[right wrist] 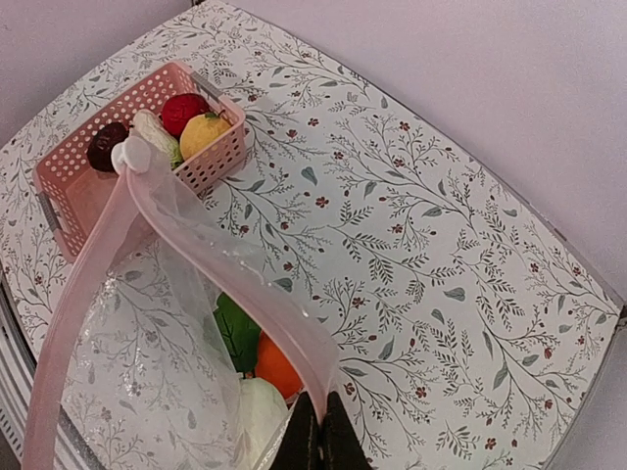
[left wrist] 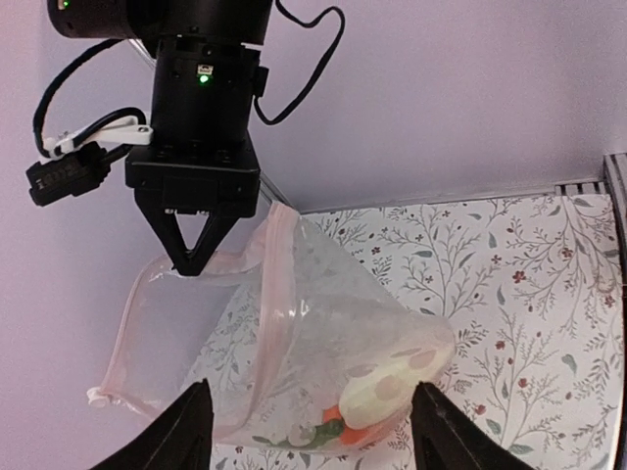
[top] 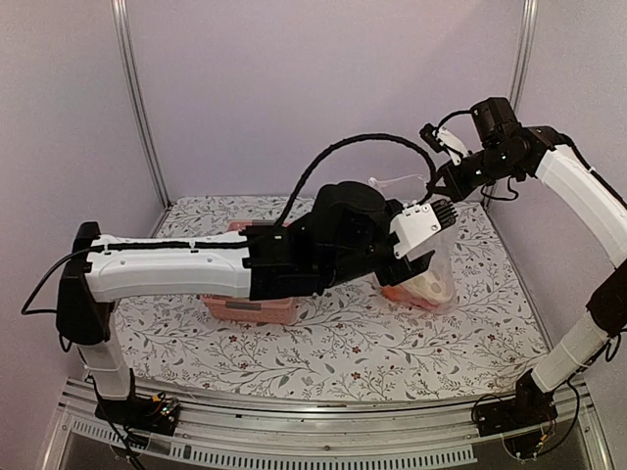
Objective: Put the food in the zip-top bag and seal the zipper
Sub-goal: Adjust the zipper food storage bag at the center of the board, then pick up the fake vegetable from the bin.
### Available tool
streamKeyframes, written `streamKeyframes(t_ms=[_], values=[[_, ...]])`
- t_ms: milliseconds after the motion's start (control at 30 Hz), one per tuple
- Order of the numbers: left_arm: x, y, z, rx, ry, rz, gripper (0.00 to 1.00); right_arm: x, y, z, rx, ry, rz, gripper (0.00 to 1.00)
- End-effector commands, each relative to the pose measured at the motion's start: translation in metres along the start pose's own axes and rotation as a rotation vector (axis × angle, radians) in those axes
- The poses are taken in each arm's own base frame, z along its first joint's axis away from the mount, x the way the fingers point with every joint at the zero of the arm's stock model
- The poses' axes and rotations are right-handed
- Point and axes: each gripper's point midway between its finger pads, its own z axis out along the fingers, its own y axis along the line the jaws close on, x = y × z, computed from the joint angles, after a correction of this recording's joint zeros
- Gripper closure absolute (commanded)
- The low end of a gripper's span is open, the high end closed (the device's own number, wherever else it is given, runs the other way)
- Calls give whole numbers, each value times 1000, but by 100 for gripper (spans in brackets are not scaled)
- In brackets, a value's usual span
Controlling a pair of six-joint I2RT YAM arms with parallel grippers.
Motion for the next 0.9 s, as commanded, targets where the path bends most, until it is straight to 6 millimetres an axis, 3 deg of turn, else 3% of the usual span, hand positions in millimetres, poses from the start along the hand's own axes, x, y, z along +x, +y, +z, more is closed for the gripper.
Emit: streamKeyframes(t_ms=[0,200,267,333,500,667,867], values=[[-9,9,-45,-21,-26,-156,30,3,-6,-10,57,-26,-8,100],[36,31,-86,-118,49,-321,27,-5,-53,-32,191,-76,37,100],[53,40,-94,-166,87,-353,27,-10,-75,-41,240,-91,54,100],[73,48,-99,-200,130,-395,25,-13,-84,-43,269,-91,42,100],[122,65,-104,-250,273,-509,25,-18,-68,-40,172,-101,32,100],[168,84,-108,-333,406,-631,25,-2,-45,-26,41,-74,52,100],[164,76,-91,-253,331,-748,25,40,-17,6,-68,52,54,100]])
